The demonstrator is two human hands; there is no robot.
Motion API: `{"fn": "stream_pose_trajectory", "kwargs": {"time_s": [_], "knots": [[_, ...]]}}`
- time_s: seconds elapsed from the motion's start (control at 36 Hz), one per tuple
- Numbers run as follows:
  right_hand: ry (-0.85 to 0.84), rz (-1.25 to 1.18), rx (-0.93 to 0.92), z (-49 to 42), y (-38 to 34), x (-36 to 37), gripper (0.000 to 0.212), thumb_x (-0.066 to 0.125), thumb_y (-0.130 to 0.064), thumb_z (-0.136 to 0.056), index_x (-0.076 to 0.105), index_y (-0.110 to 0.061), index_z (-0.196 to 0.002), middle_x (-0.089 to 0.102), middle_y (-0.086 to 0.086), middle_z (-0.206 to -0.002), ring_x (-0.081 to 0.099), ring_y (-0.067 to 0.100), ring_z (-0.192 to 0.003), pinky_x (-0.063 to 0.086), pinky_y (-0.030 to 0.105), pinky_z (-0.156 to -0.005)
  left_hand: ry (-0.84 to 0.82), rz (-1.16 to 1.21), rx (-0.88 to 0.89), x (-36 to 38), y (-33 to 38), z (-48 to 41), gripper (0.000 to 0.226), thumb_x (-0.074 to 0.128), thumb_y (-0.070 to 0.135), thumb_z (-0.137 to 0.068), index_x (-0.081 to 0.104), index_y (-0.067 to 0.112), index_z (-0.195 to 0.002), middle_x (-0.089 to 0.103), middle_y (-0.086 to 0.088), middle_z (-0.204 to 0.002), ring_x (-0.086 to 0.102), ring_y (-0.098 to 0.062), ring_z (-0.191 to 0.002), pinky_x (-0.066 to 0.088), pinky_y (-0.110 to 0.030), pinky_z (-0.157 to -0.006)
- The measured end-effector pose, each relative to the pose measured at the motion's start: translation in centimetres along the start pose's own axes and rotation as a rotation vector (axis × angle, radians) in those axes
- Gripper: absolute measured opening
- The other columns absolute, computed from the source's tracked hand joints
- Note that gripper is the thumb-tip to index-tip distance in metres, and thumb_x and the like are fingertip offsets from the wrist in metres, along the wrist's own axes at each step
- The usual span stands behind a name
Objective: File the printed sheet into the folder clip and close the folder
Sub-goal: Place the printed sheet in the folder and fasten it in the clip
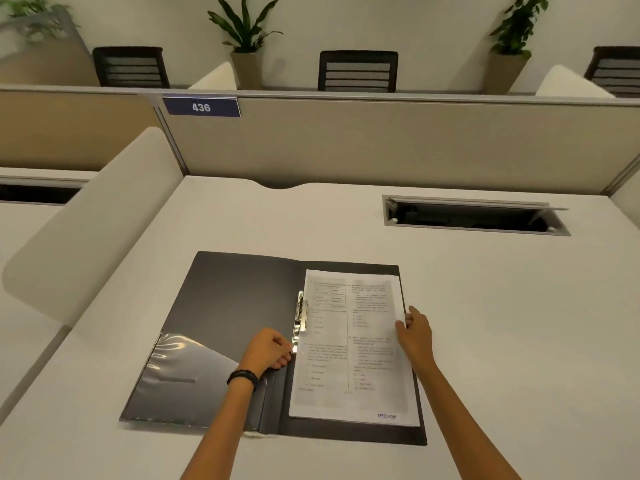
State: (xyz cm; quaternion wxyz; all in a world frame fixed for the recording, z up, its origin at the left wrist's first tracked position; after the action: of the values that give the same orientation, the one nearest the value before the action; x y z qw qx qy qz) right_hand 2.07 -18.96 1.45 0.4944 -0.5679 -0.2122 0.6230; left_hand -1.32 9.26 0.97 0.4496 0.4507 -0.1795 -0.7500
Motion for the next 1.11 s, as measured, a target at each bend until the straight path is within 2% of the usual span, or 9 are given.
{"fn": "stream_pose_trajectory", "kwargs": {"time_s": [0.06, 0.14, 0.19, 0.25, 0.39, 0.69, 0.86, 1.0, 1.11], "knots": [[0.007, -0.011, 0.006, 0.2, 0.2, 0.0, 0.050, 0.050, -0.006, -0.090, 0.033, -0.002, -0.136, 0.044, 0.021, -0.133, 0.047, 0.033, -0.120, 0.041, 0.039, -0.099, 0.036, -0.041, 0.028, -0.5, 0.1, -0.3, 0.026, 0.059, 0.016, -0.088, 0.061, 0.019, -0.062, 0.065, -0.003, -0.064, 0.062, -0.013, -0.056, 0.053, -0.021, -0.052], [0.022, -0.033, 0.019, 0.5, 0.5, 0.0, 0.049, 0.050, -0.006, -0.090, 0.035, -0.003, -0.136, 0.045, 0.020, -0.134, 0.048, 0.032, -0.120, 0.041, 0.038, -0.099, 0.159, -0.093, 0.131, -1.1, 0.7, -0.6, 0.018, 0.058, 0.020, -0.089, 0.061, 0.017, -0.072, 0.066, -0.007, -0.075, 0.065, -0.022, -0.072, 0.059, -0.036, -0.072], [0.027, -0.030, 0.019, 0.7, 0.7, 0.0, 0.048, 0.050, -0.007, -0.090, 0.035, -0.004, -0.135, 0.044, 0.020, -0.135, 0.047, 0.032, -0.121, 0.040, 0.040, -0.101, 0.218, -0.085, 0.206, -1.2, 1.4, -0.6, 0.011, 0.056, 0.020, -0.090, 0.063, 0.013, -0.093, 0.068, -0.010, -0.095, 0.063, -0.021, -0.087, 0.054, -0.033, -0.082], [0.026, -0.025, 0.014, 0.9, 0.8, 0.2, 0.047, 0.050, -0.008, -0.090, 0.035, -0.005, -0.135, 0.043, 0.018, -0.136, 0.046, 0.033, -0.122, 0.040, 0.042, -0.101, 0.222, -0.028, 0.252, -1.0, 2.0, -0.6, 0.022, 0.056, 0.018, -0.090, 0.061, 0.010, -0.110, 0.066, -0.009, -0.111, 0.059, -0.017, -0.097, 0.046, -0.026, -0.086], [0.024, -0.009, -0.005, 1.3, 0.8, 0.5, 0.045, 0.050, -0.011, -0.091, 0.037, -0.008, -0.134, 0.044, 0.016, -0.137, 0.047, 0.032, -0.122, 0.041, 0.042, -0.100, 0.134, 0.089, 0.260, 0.1, 2.9, -0.2, 0.034, 0.054, 0.014, -0.091, 0.053, 0.011, -0.125, 0.058, -0.012, -0.128, 0.054, -0.023, -0.118, 0.044, -0.032, -0.097], [-0.021, -0.019, -0.042, 1.3, 1.1, 0.7, 0.038, 0.048, -0.010, -0.090, 0.044, -0.014, -0.127, 0.051, 0.012, -0.129, 0.052, 0.019, -0.107, 0.041, 0.027, -0.085, 0.070, 0.142, 0.294, 1.0, 2.5, 0.5, 0.039, 0.054, 0.017, -0.092, 0.049, 0.018, -0.130, 0.058, -0.006, -0.128, 0.054, -0.022, -0.118, 0.045, -0.042, -0.099], [-0.008, -0.004, -0.044, 1.8, 1.6, 0.1, 0.040, 0.049, -0.009, -0.091, 0.042, -0.010, -0.130, 0.050, 0.014, -0.132, 0.050, 0.028, -0.118, 0.042, 0.035, -0.096, 0.100, 0.131, 0.335, 1.5, 2.4, 1.4, 0.039, 0.055, 0.015, -0.091, 0.048, 0.015, -0.129, 0.055, -0.002, -0.128, 0.051, -0.028, -0.123, 0.044, -0.041, -0.100], [-0.006, 0.001, -0.048, 2.5, 2.2, -0.5, 0.038, 0.050, -0.011, -0.092, 0.043, -0.008, -0.129, 0.050, 0.015, -0.133, 0.050, 0.031, -0.119, 0.041, 0.041, -0.101, 0.140, 0.170, 0.305, 2.2, 1.5, 2.5, 0.053, 0.056, 0.020, -0.090, 0.037, 0.013, -0.139, 0.033, -0.010, -0.150, 0.034, -0.030, -0.136, 0.036, -0.050, -0.109], [-0.021, -0.018, -0.027, 2.9, 2.8, -0.7, 0.038, 0.050, -0.013, -0.092, 0.043, -0.008, -0.129, 0.050, 0.015, -0.133, 0.050, 0.031, -0.119, 0.042, 0.044, -0.102, 0.167, 0.214, 0.311, 3.0, 0.7, 3.6, 0.051, 0.055, 0.015, -0.090, 0.036, 0.012, -0.138, 0.039, -0.012, -0.146, 0.039, -0.029, -0.133, 0.038, -0.052, -0.107]]}}
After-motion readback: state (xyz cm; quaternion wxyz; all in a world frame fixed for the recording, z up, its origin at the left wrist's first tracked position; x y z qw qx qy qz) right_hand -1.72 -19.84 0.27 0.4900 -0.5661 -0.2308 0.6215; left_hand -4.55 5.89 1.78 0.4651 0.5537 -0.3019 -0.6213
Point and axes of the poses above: each hand's wrist, its own z-axis away from the middle knuckle, its own x-axis out of the palm, y = z × x, the point moved 1 cm from there along -z, towards the middle knuckle
